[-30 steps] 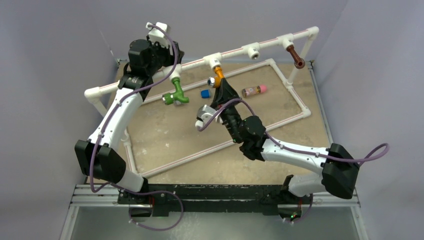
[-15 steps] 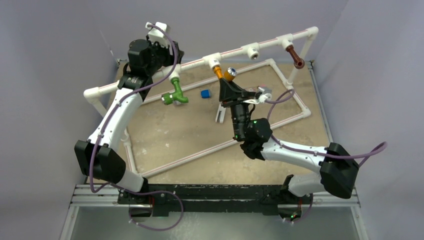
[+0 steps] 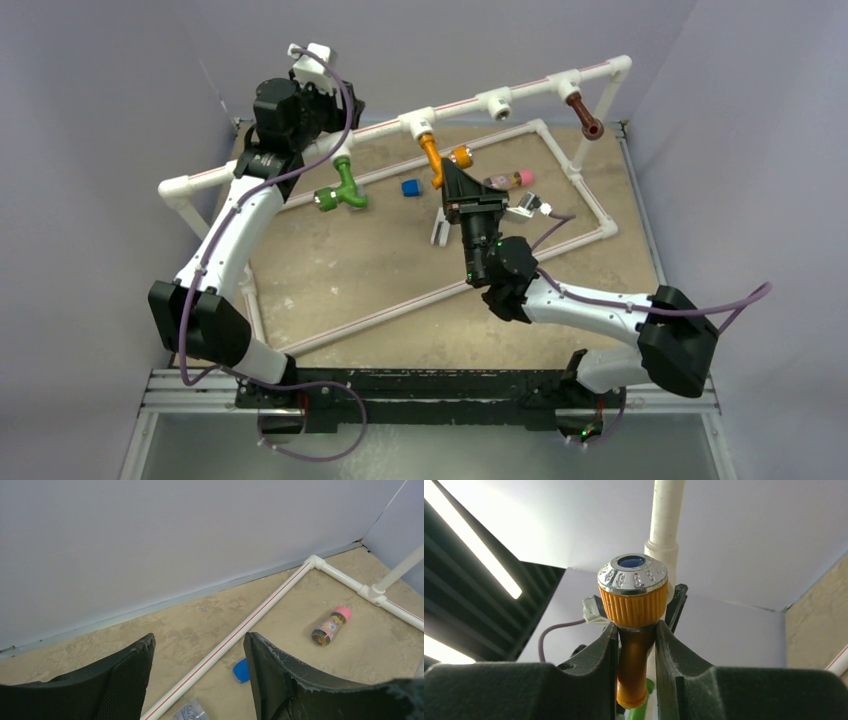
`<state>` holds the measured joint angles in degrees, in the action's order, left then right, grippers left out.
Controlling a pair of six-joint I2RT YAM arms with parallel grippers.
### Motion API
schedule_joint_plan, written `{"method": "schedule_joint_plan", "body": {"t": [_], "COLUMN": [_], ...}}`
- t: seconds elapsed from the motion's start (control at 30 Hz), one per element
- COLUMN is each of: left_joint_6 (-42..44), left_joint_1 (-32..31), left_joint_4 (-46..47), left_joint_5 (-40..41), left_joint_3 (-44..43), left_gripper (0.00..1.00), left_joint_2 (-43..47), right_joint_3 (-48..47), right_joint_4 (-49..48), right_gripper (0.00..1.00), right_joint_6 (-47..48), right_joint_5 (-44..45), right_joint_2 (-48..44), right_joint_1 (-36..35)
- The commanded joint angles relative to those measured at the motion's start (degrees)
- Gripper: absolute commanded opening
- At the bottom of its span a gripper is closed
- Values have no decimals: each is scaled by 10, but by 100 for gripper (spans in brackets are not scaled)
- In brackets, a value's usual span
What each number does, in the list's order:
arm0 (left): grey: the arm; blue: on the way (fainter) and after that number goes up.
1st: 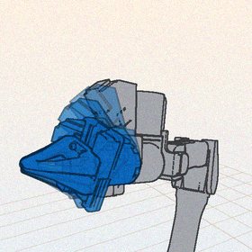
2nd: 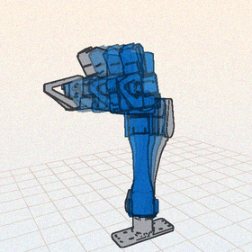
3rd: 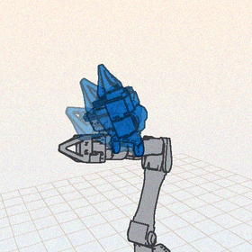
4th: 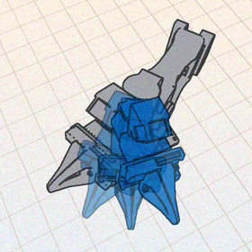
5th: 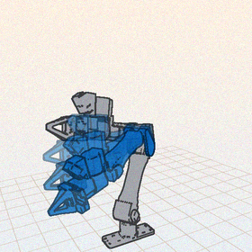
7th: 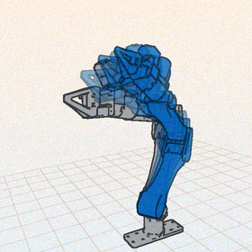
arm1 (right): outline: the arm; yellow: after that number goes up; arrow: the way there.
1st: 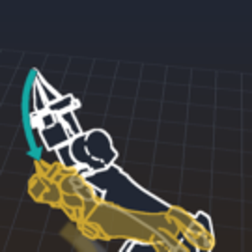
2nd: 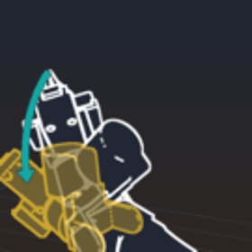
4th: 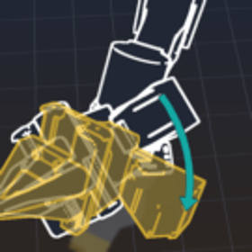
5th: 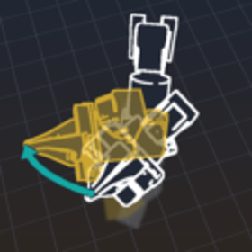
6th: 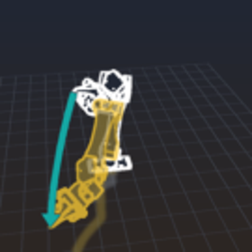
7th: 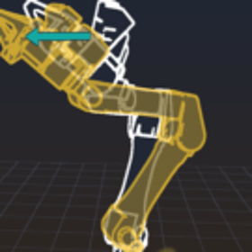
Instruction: Install the water faucets
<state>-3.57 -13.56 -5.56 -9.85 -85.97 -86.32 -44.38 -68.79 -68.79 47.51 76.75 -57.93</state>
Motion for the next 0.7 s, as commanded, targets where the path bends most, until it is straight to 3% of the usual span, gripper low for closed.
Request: {"method": "schedule_joint_plan", "body": {"t": [0.0,0.07,0.17,0.27,0.4,0.67], "left_joint_6": [6,6,5,5,4,5], "left_joint_1": [-14,-14,-14,-14,-14,-14], "left_joint_4": [-90,-89,-89,-89,-89,-90], "left_joint_5": [-11,-10,-11,-11,-11,-8], "left_joint_3": [41,42,42,42,41,41], "left_gripper": [65,65,65,65,65,65], "left_joint_2": [-30,-29,-31,-31,-34,-37], "right_joint_3": [-9,-6,1,15,39,72], "right_joint_4": [-24,-5,39,75,105,198], "right_gripper": [7,14,38,54,66,77], "right_joint_6": [-176,-175,-173,-170,-138,-48], "right_joint_5": [-140,-130,-109,-103,-106,-105], "right_joint_2": [-26,-37,-60,-82,-105,-180], "right_joint_1": [-30,-30,-29,-27,-26,-21]}}
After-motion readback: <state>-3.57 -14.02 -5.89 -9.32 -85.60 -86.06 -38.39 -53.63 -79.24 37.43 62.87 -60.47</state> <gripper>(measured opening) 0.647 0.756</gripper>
